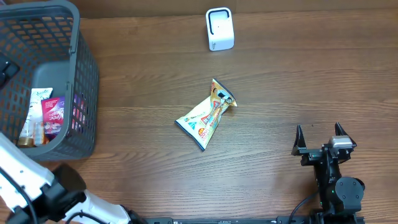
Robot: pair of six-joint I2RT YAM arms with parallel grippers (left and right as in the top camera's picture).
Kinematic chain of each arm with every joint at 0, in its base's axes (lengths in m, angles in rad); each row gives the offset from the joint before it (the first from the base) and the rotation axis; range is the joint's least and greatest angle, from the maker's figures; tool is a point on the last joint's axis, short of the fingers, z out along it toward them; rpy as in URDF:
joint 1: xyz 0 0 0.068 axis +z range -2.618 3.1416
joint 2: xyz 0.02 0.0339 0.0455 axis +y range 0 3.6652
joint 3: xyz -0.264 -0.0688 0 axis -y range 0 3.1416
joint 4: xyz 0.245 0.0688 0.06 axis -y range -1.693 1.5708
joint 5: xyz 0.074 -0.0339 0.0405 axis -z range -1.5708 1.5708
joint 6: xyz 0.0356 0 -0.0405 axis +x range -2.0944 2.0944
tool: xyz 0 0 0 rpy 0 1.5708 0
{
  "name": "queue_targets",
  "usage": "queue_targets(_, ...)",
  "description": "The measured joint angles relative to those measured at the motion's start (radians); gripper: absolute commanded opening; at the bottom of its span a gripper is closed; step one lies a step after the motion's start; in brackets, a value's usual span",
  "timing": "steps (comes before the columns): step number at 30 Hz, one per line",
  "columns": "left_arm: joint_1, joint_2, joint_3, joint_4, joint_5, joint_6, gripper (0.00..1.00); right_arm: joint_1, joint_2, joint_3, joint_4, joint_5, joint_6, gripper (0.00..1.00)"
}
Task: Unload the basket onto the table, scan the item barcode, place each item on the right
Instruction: 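Return the left gripper to the basket and grasp the purple bag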
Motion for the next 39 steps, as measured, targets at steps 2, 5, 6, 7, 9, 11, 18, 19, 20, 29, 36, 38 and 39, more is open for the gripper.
queue_targets(2,0.000,0.033,-0.033,0.019,-0.021,0.000,1.00,0.000,0.000,0.000,0.000,0.000,-0.001,1.00)
queue_targets(5,-0.001,0.084,-0.063,0.019,-0.039,0.002,1.00,0.000,0.000,0.000,0.000,0.000,-0.001,1.00)
queue_targets(6,-0.001,0.103,-0.070,0.016,-0.042,0.004,1.00,0.000,0.000,0.000,0.000,0.000,-0.001,1.00)
queue_targets(7,-0.001,0.125,-0.078,0.014,-0.046,0.006,1.00,0.000,0.000,0.000,0.000,0.000,0.000,1.00)
queue_targets(9,-0.004,0.158,-0.097,0.010,-0.053,0.008,1.00,0.000,0.000,0.000,0.000,0.000,0.000,1.00)
queue_targets(11,-0.010,0.190,-0.120,-0.001,-0.057,0.010,1.00,0.000,0.000,0.000,0.000,0.000,0.000,1.00)
queue_targets(18,-0.074,0.253,-0.289,0.050,-0.090,0.031,1.00,0.000,0.000,0.000,0.000,0.000,-0.001,1.00)
queue_targets(19,-0.086,0.254,-0.316,0.063,-0.092,0.031,1.00,0.000,0.000,0.000,0.000,0.000,-0.001,1.00)
queue_targets(20,-0.099,0.255,-0.347,0.084,-0.095,0.035,1.00,0.000,0.000,0.000,0.000,0.000,0.000,1.00)
queue_targets(29,-0.163,0.255,-0.574,0.289,-0.143,0.066,1.00,0.000,0.000,0.000,0.000,0.000,0.000,1.00)
queue_targets(36,-0.164,0.255,-0.722,0.426,-0.180,0.102,0.99,0.000,0.000,0.000,0.000,0.000,-0.001,1.00)
queue_targets(38,-0.165,0.250,-0.749,0.459,-0.190,0.106,0.94,0.000,0.000,0.000,0.000,0.000,0.000,1.00)
queue_targets(39,-0.165,0.245,-0.763,0.475,-0.196,0.107,0.83,0.000,0.000,0.000,0.000,0.000,0.000,1.00)
